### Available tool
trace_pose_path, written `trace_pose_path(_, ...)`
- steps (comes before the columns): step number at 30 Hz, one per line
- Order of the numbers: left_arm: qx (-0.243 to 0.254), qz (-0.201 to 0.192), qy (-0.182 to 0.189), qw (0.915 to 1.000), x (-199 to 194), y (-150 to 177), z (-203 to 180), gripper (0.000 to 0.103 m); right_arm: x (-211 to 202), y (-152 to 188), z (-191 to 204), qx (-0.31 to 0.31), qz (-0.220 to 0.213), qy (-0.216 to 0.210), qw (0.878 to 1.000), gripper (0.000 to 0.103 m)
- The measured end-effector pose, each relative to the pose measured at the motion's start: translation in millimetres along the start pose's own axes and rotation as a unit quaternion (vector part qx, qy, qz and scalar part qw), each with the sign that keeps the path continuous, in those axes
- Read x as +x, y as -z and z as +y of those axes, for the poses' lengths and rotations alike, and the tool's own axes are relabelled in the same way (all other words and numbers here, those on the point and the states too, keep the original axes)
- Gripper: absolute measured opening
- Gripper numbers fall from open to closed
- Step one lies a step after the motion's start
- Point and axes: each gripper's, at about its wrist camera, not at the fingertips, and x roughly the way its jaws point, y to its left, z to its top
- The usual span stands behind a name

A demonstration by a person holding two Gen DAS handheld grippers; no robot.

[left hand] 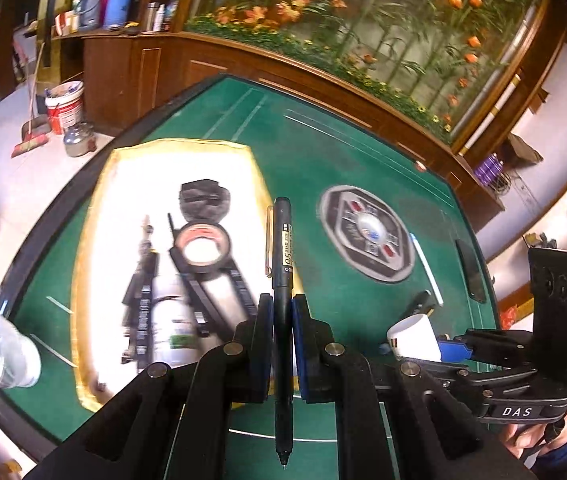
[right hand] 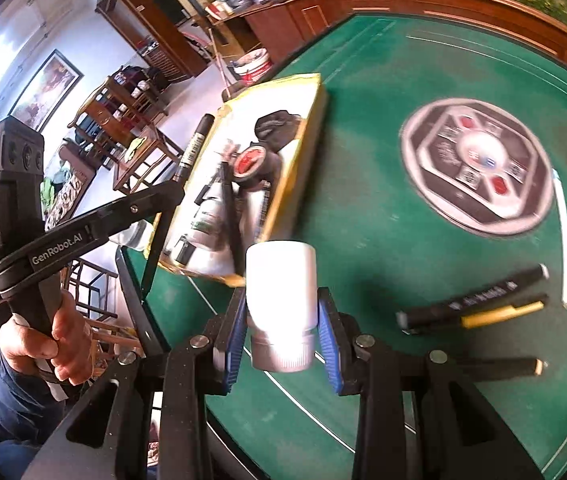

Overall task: Organize rigid objects
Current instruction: 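Carry the black pen and white bottle into the tray and release both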

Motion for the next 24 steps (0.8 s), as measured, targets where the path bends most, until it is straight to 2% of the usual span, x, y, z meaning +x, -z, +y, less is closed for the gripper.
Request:
trace_pose_path(10,-0.023,0.005,-0.010,0.9997,-0.1,-7.1,48.4,0.009,26.2,-25.1,35.8,-0.019,0.000,-0.001,1.000,0.032)
trace_pose_path(18,-0.029,0.019,-0.018,0.9993,9.4,-7.0,72.6,0.009,47.9,-47.7,55.8,-0.014,-0.003,0.001,1.000,0.032)
trace_pose_path(24,-0.038,0.030,-0.019,0.9986,18.0,-3.0,86.3,0.009,71.8,-59.5,66.5,-0.018,0.005,0.021,1.000,0.032)
